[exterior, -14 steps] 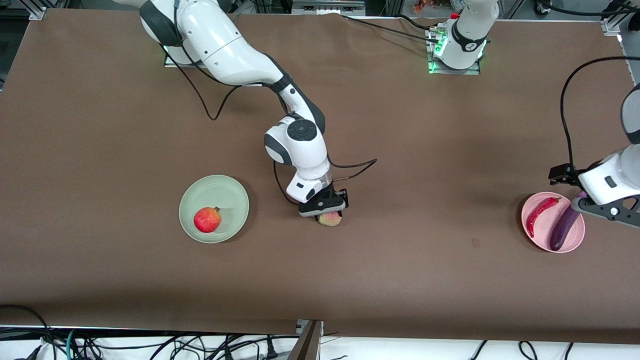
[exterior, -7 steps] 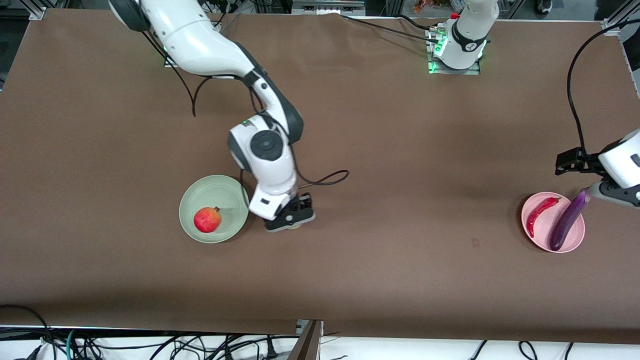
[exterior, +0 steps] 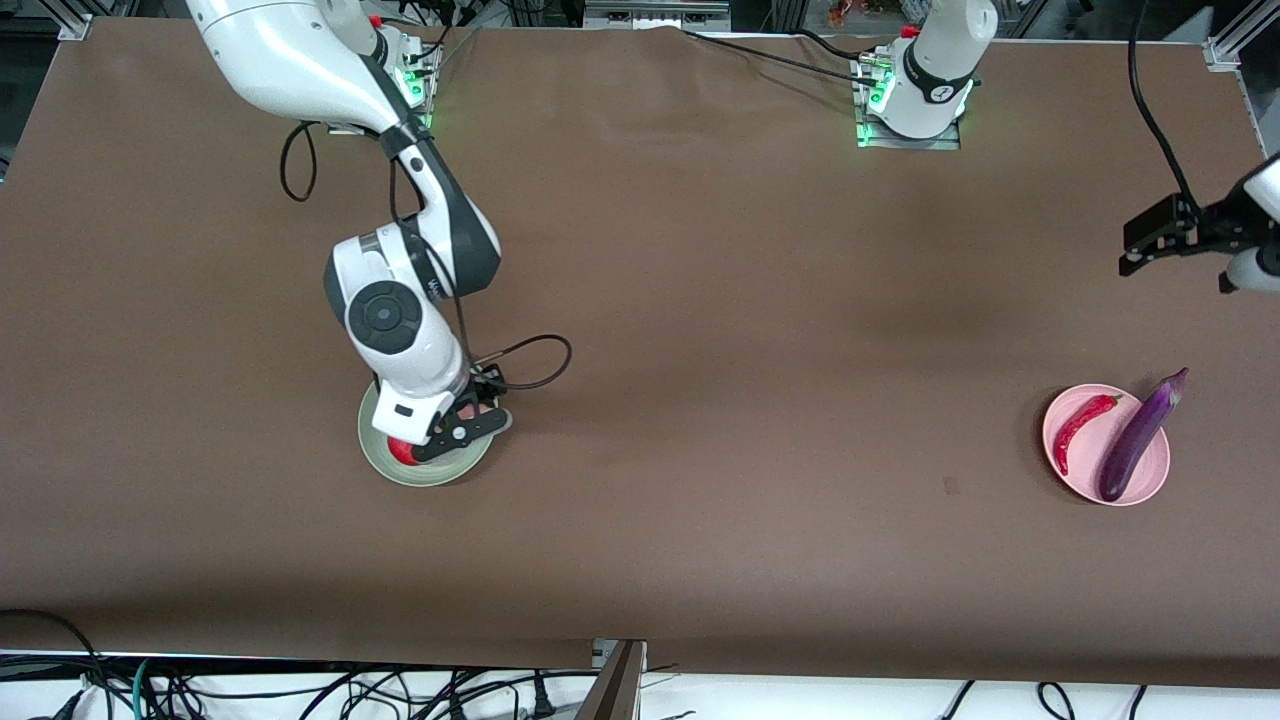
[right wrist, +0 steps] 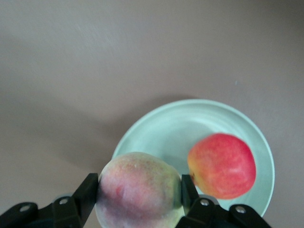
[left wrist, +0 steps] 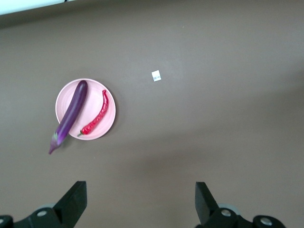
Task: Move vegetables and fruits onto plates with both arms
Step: 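Carry the peach to the green plate while the left gripper withdraws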
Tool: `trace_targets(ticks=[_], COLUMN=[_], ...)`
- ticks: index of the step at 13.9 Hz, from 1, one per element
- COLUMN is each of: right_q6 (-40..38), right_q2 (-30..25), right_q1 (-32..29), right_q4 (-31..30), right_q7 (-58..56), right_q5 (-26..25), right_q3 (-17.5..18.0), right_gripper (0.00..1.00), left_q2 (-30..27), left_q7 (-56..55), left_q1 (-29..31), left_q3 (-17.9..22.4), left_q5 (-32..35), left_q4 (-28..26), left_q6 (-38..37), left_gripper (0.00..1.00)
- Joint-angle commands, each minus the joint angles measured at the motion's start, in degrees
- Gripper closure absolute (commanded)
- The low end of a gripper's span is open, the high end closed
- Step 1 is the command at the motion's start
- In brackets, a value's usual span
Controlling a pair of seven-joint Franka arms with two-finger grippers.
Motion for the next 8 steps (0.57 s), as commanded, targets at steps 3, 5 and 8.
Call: trace_targets(ticks=[3, 5, 8], right_q6=[9.44, 9.72, 9.19], right_q2=[-1.00, -0.29, -0.47], right_q1=[-2.38, -4.04, -6.07], right_q4=[-8.01, -7.67, -7.49], right_q7=[-1.26, -3.44, -4.42], right_q5=[2.35, 2.44, 6.19], right_q3=[0.45, 0.45, 0.71], right_gripper=[0.52, 0.29, 0.01], left_q2=[-8.07, -7.10, -6.40], left_q7=[-8.33, -8.50, -8.33], left_q1=[-5.44, -5.27, -4.92], left_q3=[2.41, 2.23, 2.23], left_q5=[-0.71, -0.80, -0.80], left_q4=[-12.29, -11.68, -11.41], left_q6=[4.74, 3.95, 3.95], left_gripper=[0.00, 0.00, 0.00])
